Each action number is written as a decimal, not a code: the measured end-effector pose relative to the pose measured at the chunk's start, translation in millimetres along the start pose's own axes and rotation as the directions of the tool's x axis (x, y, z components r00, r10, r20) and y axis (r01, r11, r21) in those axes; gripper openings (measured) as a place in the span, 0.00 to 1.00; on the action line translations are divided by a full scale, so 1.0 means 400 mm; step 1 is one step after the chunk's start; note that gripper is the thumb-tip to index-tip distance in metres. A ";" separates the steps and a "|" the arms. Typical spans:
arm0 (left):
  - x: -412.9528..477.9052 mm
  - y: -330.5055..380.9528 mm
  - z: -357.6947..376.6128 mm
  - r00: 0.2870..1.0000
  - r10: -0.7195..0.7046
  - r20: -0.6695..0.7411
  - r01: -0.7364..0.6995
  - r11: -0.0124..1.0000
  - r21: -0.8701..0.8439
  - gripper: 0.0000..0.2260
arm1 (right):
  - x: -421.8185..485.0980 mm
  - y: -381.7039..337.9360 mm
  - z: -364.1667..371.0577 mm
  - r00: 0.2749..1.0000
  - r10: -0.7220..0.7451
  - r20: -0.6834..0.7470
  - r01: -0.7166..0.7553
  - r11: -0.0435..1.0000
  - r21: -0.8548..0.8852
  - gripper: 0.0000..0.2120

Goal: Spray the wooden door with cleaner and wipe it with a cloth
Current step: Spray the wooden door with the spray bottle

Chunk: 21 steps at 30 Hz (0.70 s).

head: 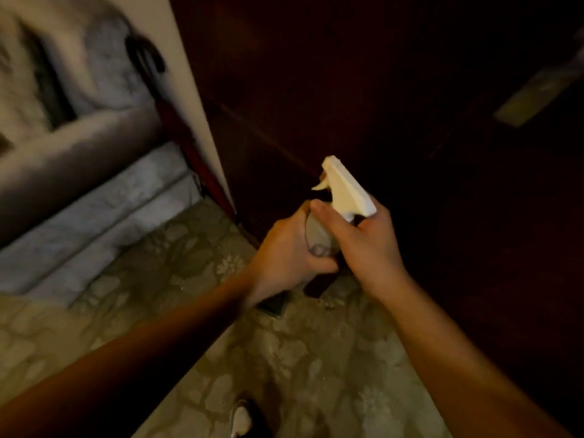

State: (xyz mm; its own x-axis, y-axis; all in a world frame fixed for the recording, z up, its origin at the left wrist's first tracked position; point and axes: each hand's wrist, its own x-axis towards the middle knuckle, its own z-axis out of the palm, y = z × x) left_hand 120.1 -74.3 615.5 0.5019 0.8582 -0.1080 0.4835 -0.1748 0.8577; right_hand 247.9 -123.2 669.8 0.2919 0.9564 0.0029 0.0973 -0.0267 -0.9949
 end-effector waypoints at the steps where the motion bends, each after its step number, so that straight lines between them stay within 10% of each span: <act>1: -0.026 0.099 -0.003 0.999 0.046 0.027 -0.047 0.999 0.024 0.31 | -0.038 -0.080 -0.050 0.999 -0.032 -0.021 0.032 0.999 0.012 0.16; 18: -0.230 1.326 0.166 0.780 0.584 0.226 -0.593 0.805 -0.034 0.42 | -0.480 -1.032 -0.900 0.757 -0.383 -0.530 0.444 0.896 -0.015 0.03; 21: -0.168 1.454 0.105 0.706 0.695 0.135 -0.692 0.718 -0.076 0.29 | -0.470 -1.153 -0.975 0.715 -0.461 -0.526 0.487 0.868 -0.099 0.03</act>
State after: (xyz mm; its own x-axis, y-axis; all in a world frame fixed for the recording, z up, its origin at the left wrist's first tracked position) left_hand 397.7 -253.8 1100.4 0.7873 0.4190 0.4523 -0.0552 -0.6828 0.7285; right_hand 519.2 -404.1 1167.6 0.6642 0.5428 0.5139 0.3208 0.4140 -0.8519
